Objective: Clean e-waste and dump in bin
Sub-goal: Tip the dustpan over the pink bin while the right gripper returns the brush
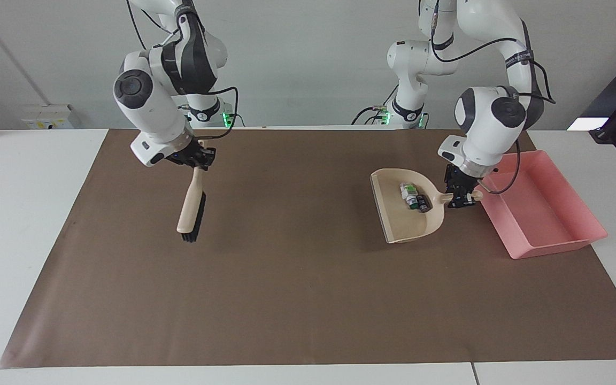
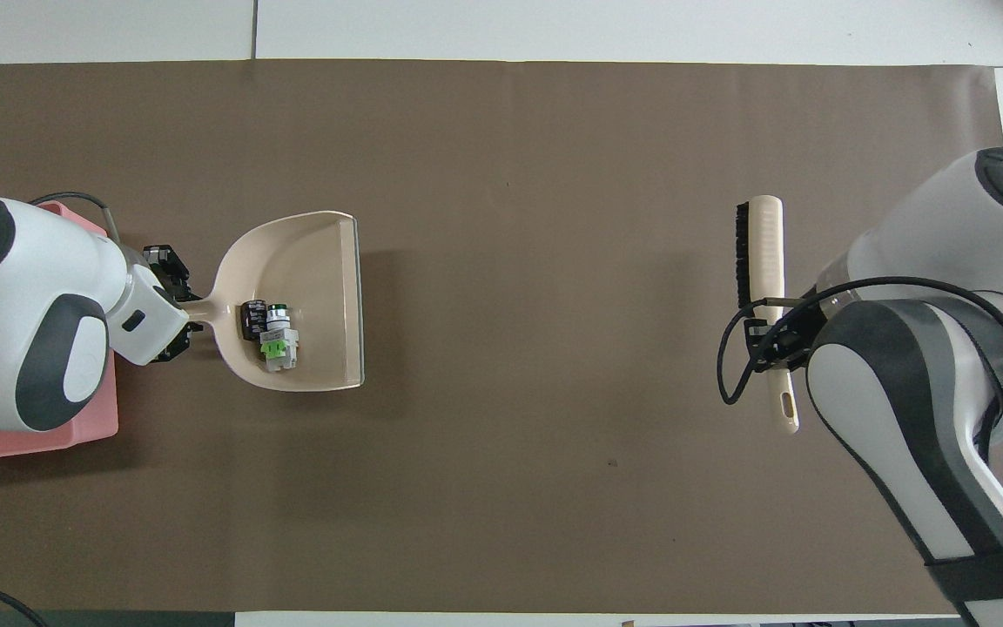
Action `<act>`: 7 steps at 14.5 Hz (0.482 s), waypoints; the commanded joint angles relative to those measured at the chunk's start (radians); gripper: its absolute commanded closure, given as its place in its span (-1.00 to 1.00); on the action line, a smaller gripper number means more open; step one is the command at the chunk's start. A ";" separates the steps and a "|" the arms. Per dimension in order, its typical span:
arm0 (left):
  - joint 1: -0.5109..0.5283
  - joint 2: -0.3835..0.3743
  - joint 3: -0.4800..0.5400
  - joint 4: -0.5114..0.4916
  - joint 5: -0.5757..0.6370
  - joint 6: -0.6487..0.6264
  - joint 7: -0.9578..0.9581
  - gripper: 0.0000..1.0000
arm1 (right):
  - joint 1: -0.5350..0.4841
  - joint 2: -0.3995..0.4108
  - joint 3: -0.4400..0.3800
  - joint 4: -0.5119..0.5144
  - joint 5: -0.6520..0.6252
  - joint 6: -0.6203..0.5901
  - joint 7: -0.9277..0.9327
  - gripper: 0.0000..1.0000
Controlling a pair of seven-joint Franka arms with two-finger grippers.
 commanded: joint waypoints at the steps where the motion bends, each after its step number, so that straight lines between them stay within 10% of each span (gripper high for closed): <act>1: 0.116 -0.016 0.001 0.091 -0.025 -0.090 0.113 1.00 | -0.091 -0.038 0.018 -0.068 -0.094 0.023 -0.122 1.00; 7: 0.331 0.051 0.038 0.312 -0.014 -0.179 0.264 1.00 | -0.298 -0.039 0.018 -0.241 -0.142 0.262 -0.339 1.00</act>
